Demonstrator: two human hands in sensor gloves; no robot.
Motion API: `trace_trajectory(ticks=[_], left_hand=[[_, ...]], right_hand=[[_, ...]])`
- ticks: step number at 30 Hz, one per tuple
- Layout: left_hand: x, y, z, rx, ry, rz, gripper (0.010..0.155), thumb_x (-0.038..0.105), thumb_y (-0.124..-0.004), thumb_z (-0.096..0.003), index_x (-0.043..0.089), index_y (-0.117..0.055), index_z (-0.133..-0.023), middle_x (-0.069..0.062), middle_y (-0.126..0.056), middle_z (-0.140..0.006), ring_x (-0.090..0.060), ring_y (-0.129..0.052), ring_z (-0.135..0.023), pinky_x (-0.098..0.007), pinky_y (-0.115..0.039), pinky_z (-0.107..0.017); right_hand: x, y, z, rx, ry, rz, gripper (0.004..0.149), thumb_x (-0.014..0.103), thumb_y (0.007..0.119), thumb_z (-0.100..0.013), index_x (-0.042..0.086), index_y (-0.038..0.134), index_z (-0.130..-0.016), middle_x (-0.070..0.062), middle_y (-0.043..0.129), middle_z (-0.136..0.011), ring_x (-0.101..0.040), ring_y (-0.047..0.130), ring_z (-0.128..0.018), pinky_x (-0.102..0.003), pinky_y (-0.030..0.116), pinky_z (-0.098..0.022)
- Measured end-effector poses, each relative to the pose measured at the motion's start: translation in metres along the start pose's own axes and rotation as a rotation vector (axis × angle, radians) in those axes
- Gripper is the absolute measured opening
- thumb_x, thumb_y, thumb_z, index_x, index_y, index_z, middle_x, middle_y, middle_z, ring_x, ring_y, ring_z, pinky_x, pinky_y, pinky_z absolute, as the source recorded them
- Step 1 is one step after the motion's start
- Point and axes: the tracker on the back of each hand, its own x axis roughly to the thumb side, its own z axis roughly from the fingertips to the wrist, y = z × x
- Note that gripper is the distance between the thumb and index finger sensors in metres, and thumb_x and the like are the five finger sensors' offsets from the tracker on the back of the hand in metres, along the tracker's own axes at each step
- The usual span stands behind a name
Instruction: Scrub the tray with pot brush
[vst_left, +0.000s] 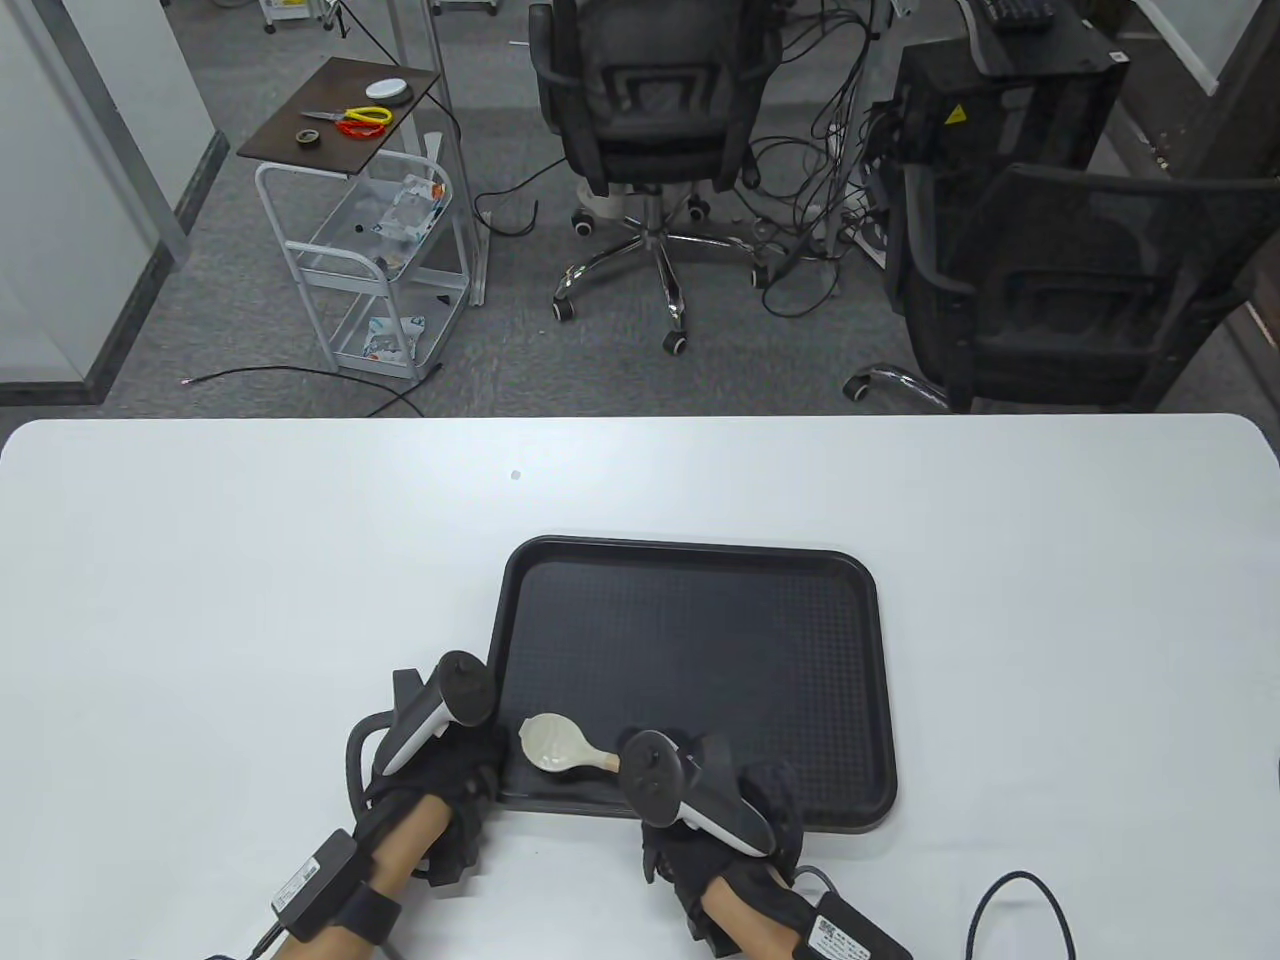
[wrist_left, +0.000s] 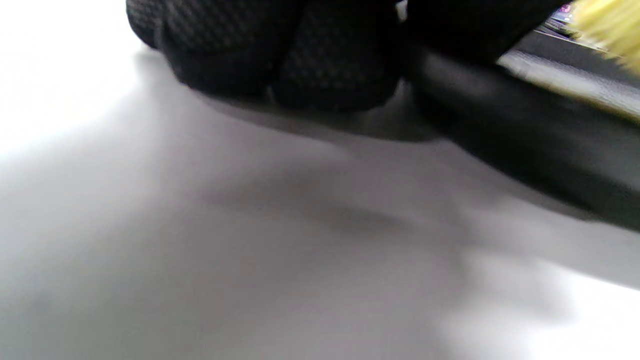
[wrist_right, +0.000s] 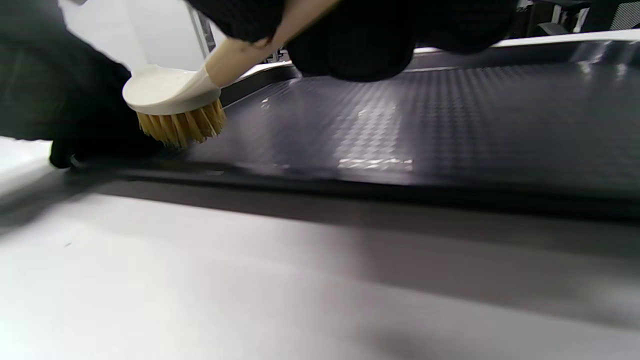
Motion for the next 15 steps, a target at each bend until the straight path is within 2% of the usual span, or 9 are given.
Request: trace_trajectory(ticks=[6, 9, 12, 15], left_hand=[[0.0, 0.0, 0.0, 0.002, 0.001, -0.003, 0.075, 0.05, -0.073, -0.045, 0.014, -0.044, -0.104, 0.002, -0.09, -0.043, -0.02, -0.09, -0.038, -0.048, -0.065, -0.062], [0.0, 0.0, 0.0, 0.003, 0.002, -0.004, 0.076, 0.05, -0.073, -0.045, 0.014, -0.043, -0.104, 0.002, -0.09, -0.043, -0.02, -0.09, -0.038, -0.048, -0.065, -0.062], [0.0, 0.0, 0.0, 0.004, 0.003, -0.005, 0.075, 0.05, -0.073, -0.0449, 0.014, -0.043, -0.104, 0.002, -0.09, -0.043, -0.02, -0.09, -0.038, -0.048, -0.065, -0.062], [0.0, 0.0, 0.0, 0.004, 0.003, -0.005, 0.075, 0.05, -0.073, -0.0449, 0.014, -0.044, -0.104, 0.002, -0.09, -0.043, -0.02, -0.09, -0.038, -0.048, -0.065, -0.062]], right_hand=[[0.0, 0.01, 0.002, 0.001, -0.01, -0.013, 0.053, 0.028, 0.076, -0.049, 0.03, 0.066, -0.101, -0.008, 0.074, -0.096, -0.026, 0.088, -0.069, -0.044, 0.08, -0.047], [-0.01, 0.01, 0.006, 0.019, 0.002, 0.001, 0.052, 0.028, 0.076, -0.049, 0.031, 0.067, -0.1, -0.008, 0.075, -0.096, -0.026, 0.088, -0.069, -0.044, 0.08, -0.047], [-0.035, 0.006, 0.016, 0.033, 0.042, -0.022, 0.052, 0.027, 0.077, -0.049, 0.031, 0.068, -0.099, -0.009, 0.075, -0.095, -0.027, 0.088, -0.068, -0.045, 0.08, -0.047], [-0.075, -0.002, 0.031, 0.052, 0.119, -0.05, 0.052, 0.026, 0.077, -0.048, 0.031, 0.069, -0.099, -0.01, 0.076, -0.095, -0.027, 0.089, -0.068, -0.046, 0.081, -0.046]])
